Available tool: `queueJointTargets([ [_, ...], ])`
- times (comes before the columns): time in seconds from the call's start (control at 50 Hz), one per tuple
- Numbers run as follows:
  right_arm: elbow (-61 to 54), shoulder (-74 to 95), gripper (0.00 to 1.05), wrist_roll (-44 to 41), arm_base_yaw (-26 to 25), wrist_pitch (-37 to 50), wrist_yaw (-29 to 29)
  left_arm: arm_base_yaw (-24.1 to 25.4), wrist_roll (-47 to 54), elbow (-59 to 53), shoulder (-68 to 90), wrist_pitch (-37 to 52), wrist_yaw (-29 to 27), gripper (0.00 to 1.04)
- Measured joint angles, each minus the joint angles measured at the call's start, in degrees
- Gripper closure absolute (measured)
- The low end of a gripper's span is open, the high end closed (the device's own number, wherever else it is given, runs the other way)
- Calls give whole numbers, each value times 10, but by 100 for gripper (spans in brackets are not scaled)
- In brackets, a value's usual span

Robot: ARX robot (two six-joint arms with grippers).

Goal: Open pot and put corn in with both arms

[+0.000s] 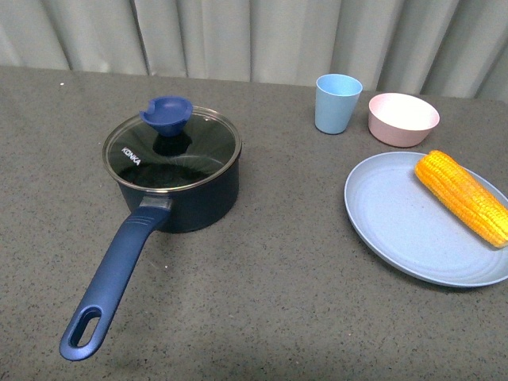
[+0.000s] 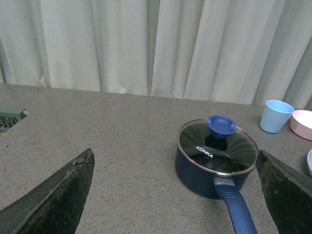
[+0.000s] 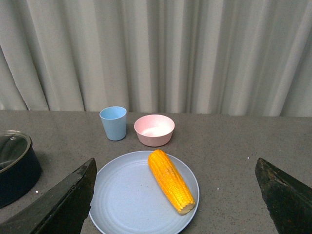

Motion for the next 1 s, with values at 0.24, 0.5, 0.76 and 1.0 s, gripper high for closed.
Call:
queueJointTargets([
  [0.24, 0, 0, 9, 0, 0, 0, 0, 0, 0, 0, 0, 0, 0, 7],
  [0.5, 0, 0, 9, 0, 0, 0, 0, 0, 0, 0, 0, 0, 0, 7],
  [0.76, 0, 0, 9, 0, 0, 0, 0, 0, 0, 0, 0, 0, 0, 7],
  [1.0, 0, 0, 9, 0, 0, 0, 0, 0, 0, 0, 0, 0, 0, 7],
])
